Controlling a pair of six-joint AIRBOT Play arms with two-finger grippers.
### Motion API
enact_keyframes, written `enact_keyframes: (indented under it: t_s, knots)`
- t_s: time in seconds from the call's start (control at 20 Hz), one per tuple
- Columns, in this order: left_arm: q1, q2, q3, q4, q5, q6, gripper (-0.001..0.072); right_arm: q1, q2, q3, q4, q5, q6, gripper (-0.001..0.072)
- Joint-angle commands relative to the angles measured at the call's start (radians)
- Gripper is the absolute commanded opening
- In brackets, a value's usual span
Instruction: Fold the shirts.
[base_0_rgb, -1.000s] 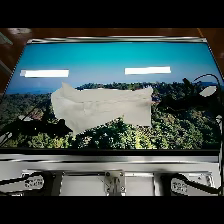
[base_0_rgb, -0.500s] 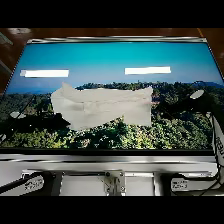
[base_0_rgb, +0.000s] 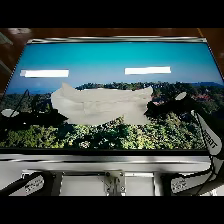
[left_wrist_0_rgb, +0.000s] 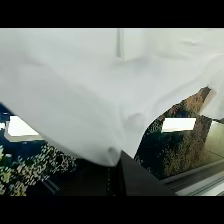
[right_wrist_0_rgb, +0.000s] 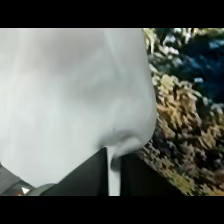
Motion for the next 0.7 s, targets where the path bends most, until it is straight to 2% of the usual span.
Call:
enact_keyframes:
  t_s: [0.0,0.15,0.3,0.45,0.65]
  knots:
    - [0.001,0.005,0.053,0.000,-0.029,0.000,0.0035,0.011,0.004,0.002,0.114,-0.028,0.003,0.0065]
    - [0.001,0.028,0.139,0.000,-0.043,0.003,0.0034,0.011,0.096,0.008,0.156,-0.029,-0.087,0.0064]
    - [0.001,0.124,0.321,0.043,-0.044,0.002,0.0034,0.011,0.290,0.119,0.124,-0.024,-0.169,0.0064]
    - [0.003,0.251,0.613,0.053,-0.030,-0.043,0.0034,0.011,0.508,0.352,0.073,-0.095,-0.167,0.0064]
    - [0.003,0.389,1.047,0.060,0.185,-0.071,0.0033,0.011,0.695,0.776,-0.031,-0.219,-0.083,0.0064]
